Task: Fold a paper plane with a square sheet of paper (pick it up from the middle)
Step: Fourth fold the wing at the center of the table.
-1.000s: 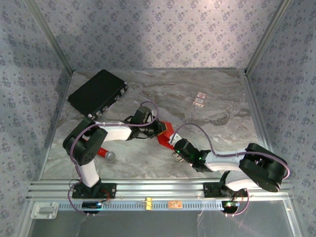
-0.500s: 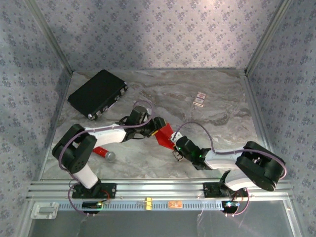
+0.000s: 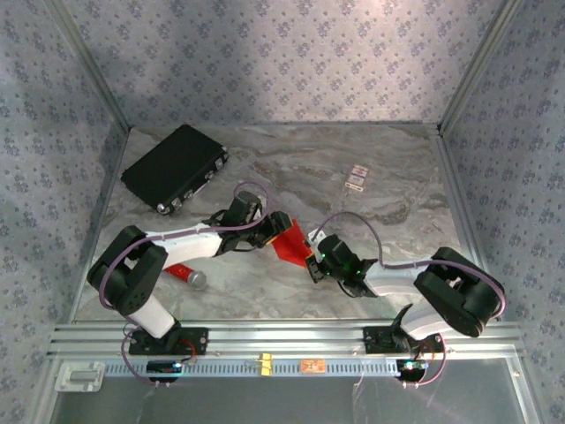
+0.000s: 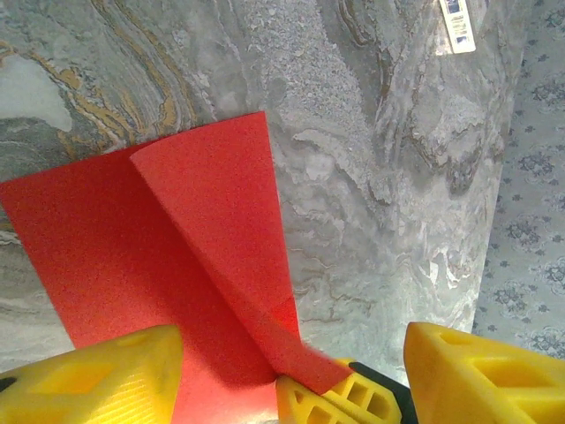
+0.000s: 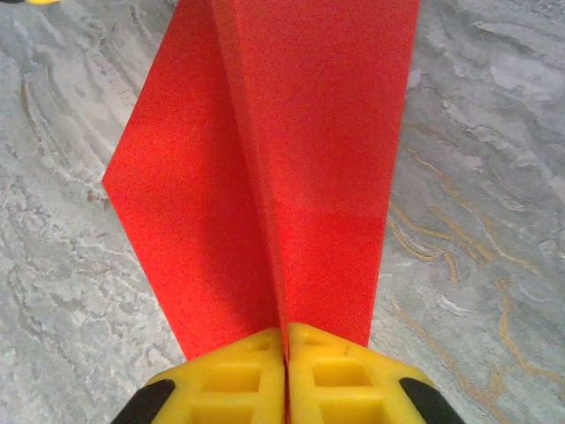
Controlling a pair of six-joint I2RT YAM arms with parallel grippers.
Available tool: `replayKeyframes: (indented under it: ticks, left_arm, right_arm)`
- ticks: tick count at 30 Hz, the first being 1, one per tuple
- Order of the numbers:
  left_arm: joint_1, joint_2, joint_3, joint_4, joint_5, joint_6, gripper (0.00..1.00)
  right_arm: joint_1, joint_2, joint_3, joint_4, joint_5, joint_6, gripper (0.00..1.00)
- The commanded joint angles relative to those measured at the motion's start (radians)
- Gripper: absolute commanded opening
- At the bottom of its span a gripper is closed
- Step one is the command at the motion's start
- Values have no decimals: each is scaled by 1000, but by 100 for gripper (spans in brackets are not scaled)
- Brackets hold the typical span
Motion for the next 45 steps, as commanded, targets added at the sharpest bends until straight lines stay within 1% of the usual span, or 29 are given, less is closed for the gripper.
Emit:
replayKeyframes:
  ticks: [1,11,13,15,18,24,28,36,42,45]
  left_arm:
    - [6,-19,-3,-8,-2,15,67]
    - [5,77,33,33,39,-22,66]
    - [6,91,36,40,41,-30,65]
    - [6,100,42,36,39,-32,62]
    - [6,112,51,12,38,-28,52]
    - [9,118,54,10,43,-45,26]
    - [11,124,63,11,63,-50,17]
    - [12,125,66,6,71,-55,14]
    - [13,131,67,7,77,-55,12]
    - [14,134,67,9,82,-55,11]
  right_arm:
    - [-2,6,7,-50,-46,24,11]
    - [-3,-20,30,-83,-19,-15,11]
    - [-3,-22,30,-87,-20,-17,11]
    - [0,-26,29,-88,-25,-19,11]
    - [8,-45,26,-87,-13,-32,14]
    - [46,-69,21,-88,71,-117,20]
    - [73,-59,29,-94,117,-179,21]
    - [107,-57,29,-78,189,-215,21]
    - [121,-47,30,-63,203,-222,21]
    - [125,-42,30,-53,210,-223,19]
